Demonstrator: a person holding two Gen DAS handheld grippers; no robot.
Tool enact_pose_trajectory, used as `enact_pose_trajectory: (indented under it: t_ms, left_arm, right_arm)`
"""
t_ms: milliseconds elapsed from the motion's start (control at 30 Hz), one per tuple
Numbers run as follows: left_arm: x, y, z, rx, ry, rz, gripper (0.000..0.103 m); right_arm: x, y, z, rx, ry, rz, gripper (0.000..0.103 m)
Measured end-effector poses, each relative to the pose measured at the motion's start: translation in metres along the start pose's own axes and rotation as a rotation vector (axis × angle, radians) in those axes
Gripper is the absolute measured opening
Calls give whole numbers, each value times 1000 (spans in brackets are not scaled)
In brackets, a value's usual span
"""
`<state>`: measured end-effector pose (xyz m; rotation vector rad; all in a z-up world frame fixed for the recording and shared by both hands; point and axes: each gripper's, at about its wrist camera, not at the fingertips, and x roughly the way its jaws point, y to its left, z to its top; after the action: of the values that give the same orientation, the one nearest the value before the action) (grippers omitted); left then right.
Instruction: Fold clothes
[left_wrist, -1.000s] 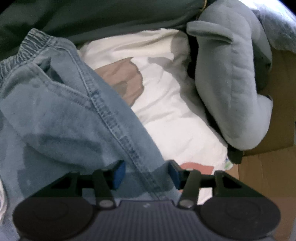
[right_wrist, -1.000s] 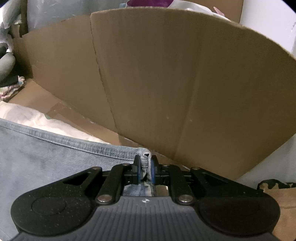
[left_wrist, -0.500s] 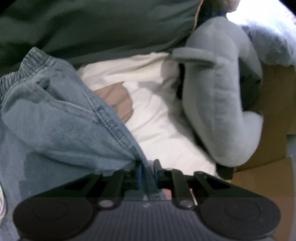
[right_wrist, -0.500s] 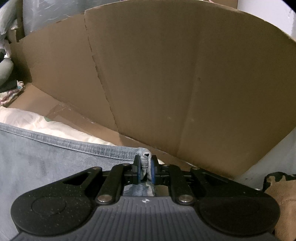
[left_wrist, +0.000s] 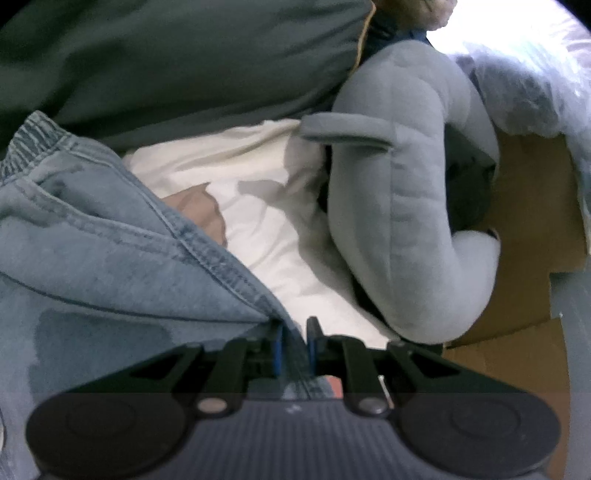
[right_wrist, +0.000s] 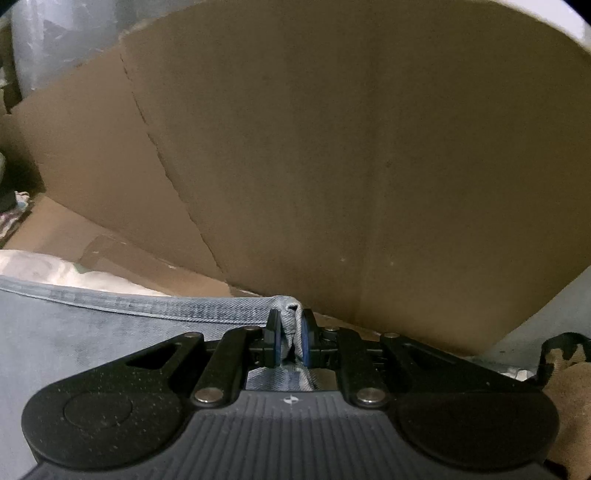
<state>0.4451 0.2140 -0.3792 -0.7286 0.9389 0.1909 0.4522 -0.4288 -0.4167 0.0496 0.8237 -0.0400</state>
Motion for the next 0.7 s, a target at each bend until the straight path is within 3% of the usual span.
enact_pose_trajectory:
  t_ms: [33, 167, 200, 333, 433, 700]
  left_arm:
    - [1, -1, 0, 6, 2, 0, 16]
    - [-1, -12, -7, 65, 11, -13, 42]
    - [-1, -14, -8, 78, 18, -16, 44]
    - [7, -18, -14, 105, 44, -11, 44]
    - [6, -21, -15, 129, 43, -5, 44]
    - [16, -25, -9, 173, 44, 31, 35]
  right_arm:
    - [4, 0, 0, 8, 9, -1, 9]
    - [17, -5, -3, 71, 39, 15, 9]
    - [19, -7, -3, 92, 41, 25, 9]
    - [15, -17, -4, 174, 21, 57, 16]
    - [7, -18, -5, 161, 2, 66, 24]
    - [-22, -13, -14, 127, -52, 70, 24]
